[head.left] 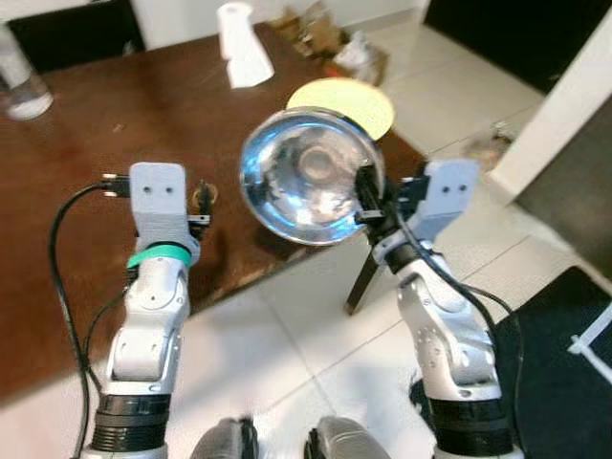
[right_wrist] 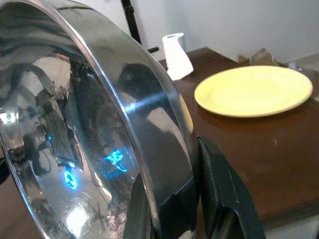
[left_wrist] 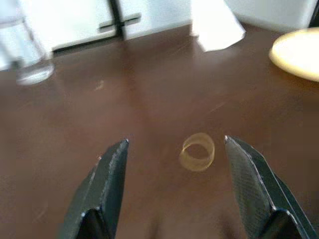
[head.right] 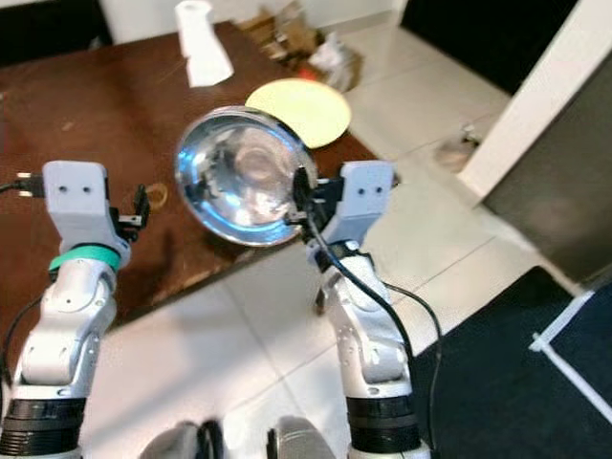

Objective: Setting the table

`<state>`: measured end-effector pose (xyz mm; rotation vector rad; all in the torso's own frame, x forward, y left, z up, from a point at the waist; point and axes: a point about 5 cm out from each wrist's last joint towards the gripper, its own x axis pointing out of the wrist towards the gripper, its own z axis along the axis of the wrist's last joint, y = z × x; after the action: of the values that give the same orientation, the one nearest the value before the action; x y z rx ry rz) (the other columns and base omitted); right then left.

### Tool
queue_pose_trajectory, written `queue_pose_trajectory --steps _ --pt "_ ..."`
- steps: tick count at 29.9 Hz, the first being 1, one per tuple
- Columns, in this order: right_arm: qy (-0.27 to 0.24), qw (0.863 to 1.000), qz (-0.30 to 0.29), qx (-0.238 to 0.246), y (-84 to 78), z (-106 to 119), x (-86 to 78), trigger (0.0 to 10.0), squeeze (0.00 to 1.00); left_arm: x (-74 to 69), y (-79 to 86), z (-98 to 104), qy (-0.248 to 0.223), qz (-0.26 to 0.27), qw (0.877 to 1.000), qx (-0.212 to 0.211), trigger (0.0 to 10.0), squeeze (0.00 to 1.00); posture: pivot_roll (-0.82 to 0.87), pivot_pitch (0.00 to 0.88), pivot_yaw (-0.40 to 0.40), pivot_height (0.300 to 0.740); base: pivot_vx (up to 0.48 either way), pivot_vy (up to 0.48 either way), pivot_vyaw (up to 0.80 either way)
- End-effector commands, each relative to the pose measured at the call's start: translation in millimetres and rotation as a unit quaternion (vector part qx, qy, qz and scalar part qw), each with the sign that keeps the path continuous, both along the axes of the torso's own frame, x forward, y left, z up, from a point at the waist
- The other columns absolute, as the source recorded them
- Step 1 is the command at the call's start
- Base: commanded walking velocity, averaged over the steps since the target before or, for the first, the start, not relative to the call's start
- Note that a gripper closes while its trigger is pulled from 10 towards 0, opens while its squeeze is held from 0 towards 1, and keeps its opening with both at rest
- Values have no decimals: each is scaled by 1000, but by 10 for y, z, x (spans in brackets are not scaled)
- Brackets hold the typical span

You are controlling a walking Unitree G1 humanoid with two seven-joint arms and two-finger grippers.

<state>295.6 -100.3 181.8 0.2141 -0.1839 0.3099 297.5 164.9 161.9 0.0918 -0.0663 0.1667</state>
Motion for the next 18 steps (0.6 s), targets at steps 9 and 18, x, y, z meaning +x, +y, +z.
queue_pose_trajectory --steps 9,18 --pt "-11 1000 -13 4 -62 37 0 10000 0 21 -31 -10 3 -8 1000 2 10000 0 -185 0 26 740 -360 0 0" --pt "-9 1000 -14 11 -63 35 1 10000 0 35 -34 -17 8 -6 1000 3 10000 0 -187 0 30 740 -29 0 0"
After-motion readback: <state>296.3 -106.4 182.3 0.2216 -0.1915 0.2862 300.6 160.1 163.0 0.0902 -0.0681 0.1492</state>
